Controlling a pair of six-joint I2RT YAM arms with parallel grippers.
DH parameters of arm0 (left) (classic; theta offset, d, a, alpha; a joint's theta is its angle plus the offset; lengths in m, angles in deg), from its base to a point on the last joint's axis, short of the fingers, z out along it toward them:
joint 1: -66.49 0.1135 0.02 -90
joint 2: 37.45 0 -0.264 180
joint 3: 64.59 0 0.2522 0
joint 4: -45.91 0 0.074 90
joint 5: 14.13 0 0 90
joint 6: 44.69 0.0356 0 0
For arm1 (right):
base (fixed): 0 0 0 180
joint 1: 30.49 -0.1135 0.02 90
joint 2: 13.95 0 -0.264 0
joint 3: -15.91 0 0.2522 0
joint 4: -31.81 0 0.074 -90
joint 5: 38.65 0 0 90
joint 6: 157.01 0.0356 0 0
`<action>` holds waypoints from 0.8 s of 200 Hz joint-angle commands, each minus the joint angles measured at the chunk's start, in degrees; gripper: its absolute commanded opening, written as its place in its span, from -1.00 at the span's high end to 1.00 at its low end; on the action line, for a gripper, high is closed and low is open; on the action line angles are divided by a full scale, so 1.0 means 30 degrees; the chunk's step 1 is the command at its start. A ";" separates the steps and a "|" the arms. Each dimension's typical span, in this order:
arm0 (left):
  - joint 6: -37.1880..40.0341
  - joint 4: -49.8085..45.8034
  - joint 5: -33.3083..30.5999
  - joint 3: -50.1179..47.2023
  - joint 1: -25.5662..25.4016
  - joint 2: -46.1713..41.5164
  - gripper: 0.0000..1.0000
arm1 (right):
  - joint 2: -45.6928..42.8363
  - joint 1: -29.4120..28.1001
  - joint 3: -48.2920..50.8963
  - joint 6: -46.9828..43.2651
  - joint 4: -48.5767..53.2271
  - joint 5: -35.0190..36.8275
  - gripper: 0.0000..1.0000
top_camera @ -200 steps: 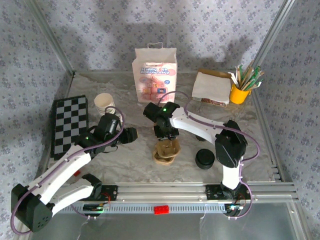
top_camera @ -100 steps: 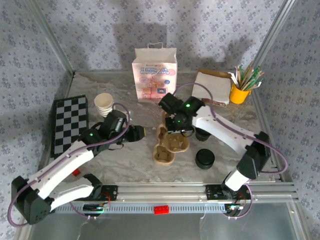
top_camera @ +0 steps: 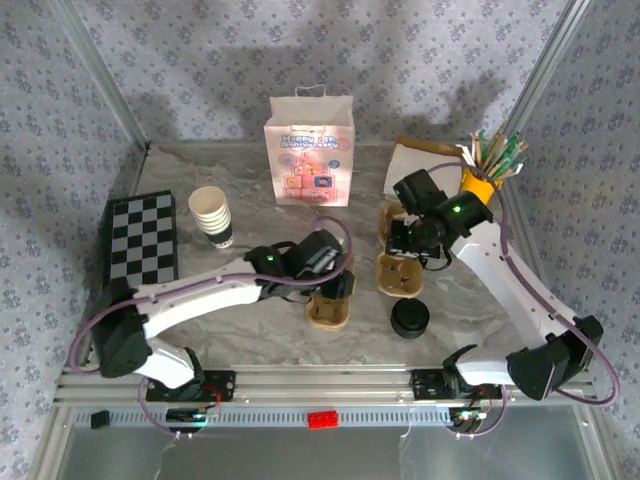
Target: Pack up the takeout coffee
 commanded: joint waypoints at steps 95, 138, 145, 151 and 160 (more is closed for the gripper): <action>0.0273 -0.2612 -0.2744 0.5961 -0.0789 0.7760 0.26 | -0.1052 0.2782 0.1216 -0.1861 0.0086 -0.1229 0.45; -0.0254 -0.4244 -0.3651 0.5917 -0.0358 0.8277 0.28 | -0.0942 0.3025 0.1158 -0.2047 0.0078 -0.1096 0.45; -0.0303 -0.4570 -0.3885 0.5876 -0.0307 0.8236 0.28 | -0.0934 0.3022 0.1146 -0.2047 0.0047 -0.1126 0.45; -0.0377 -0.4757 -0.4045 0.5739 -0.0254 0.8170 0.28 | -0.0922 0.3021 0.1128 -0.2034 -0.0037 -0.1185 0.45; -0.0408 -0.4946 -0.4226 0.5460 -0.0196 0.8013 0.28 | -0.0869 0.3028 0.1098 -0.1988 -0.0104 -0.1252 0.45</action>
